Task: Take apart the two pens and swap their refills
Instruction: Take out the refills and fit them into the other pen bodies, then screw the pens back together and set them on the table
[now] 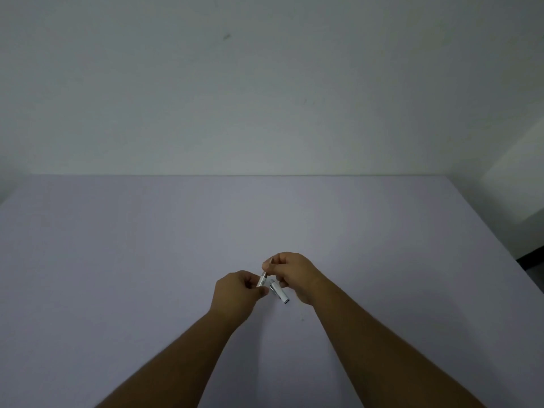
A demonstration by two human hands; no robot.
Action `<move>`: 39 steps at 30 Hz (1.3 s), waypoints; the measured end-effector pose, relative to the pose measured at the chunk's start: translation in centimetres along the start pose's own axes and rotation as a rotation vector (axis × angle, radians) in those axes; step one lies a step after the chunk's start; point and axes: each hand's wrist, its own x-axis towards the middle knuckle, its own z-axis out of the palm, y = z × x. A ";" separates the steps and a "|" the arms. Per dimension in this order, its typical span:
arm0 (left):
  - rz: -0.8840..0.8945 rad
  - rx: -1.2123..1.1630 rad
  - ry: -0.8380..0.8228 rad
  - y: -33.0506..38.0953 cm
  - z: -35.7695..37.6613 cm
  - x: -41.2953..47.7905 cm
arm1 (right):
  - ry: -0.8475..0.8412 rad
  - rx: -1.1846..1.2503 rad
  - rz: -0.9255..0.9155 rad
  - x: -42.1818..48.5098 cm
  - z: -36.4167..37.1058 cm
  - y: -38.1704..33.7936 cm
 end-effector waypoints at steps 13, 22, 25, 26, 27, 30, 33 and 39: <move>0.033 0.093 0.037 -0.3 0.7 0.1 | 0.112 -0.145 0.185 -0.1 0.7 -1.0; -0.147 -0.093 -0.002 -1.9 0.2 0.6 | 0.260 -0.785 0.042 1.7 0.7 1.9; -0.172 -0.154 -0.023 -2.3 0.4 0.4 | 0.218 -0.927 0.018 2.1 1.6 3.9; -0.174 -0.161 -0.028 -2.3 0.4 0.3 | 0.226 -0.967 -0.016 2.2 1.8 4.4; -0.176 -0.168 -0.030 -2.3 0.4 0.2 | 0.236 -0.997 -0.048 2.2 1.9 4.9; -0.186 -0.186 -0.033 -2.3 0.4 0.2 | 0.262 -1.006 -0.081 2.4 2.1 5.2; -0.193 -0.187 -0.040 -2.2 0.3 0.1 | 0.294 -0.802 -0.063 2.4 2.0 4.1; -0.192 -0.169 -0.079 -1.6 0.5 0.1 | 0.344 0.150 0.017 2.6 0.9 0.1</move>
